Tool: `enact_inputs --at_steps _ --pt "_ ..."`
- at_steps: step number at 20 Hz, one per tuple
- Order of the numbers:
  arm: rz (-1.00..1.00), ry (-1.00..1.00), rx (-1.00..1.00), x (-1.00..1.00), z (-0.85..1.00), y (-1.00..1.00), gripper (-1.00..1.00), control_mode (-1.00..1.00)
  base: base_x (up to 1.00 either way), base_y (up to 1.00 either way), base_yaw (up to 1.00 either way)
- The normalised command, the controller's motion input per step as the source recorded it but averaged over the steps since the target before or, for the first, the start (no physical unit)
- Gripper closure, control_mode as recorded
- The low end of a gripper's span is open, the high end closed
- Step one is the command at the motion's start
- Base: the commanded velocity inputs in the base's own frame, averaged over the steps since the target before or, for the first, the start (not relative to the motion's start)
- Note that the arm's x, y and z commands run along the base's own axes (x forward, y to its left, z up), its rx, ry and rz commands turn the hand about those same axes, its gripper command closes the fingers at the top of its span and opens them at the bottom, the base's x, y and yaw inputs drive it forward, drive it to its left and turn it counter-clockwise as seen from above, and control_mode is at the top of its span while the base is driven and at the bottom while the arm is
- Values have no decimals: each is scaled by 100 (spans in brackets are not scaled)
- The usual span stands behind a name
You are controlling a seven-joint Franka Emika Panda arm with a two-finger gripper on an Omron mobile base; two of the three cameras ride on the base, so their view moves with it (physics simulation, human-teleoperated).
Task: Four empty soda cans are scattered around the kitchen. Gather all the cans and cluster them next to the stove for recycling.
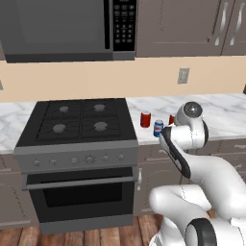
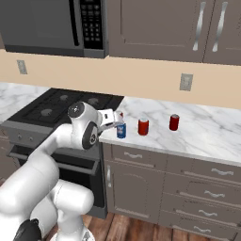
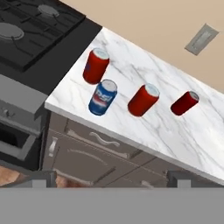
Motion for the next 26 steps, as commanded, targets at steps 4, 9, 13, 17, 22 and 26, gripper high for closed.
enact_inputs --at_steps 4,9,13,17,22,26 --pt "-10 2 11 1 0 -24 -100 -100 0 0 0" --pt "0 3 16 8 0 -38 -100 -100 0 0 0" --pt "0 0 5 0 0 -33 -100 -100 0 0 0" --pt "-6 0 0 0 0 -20 -100 -100 0 0 0" --pt "-8 0 0 0 0 -19 -100 -100 0 0 0" --pt "-6 0 0 0 0 -23 -100 -100 0 0 0"
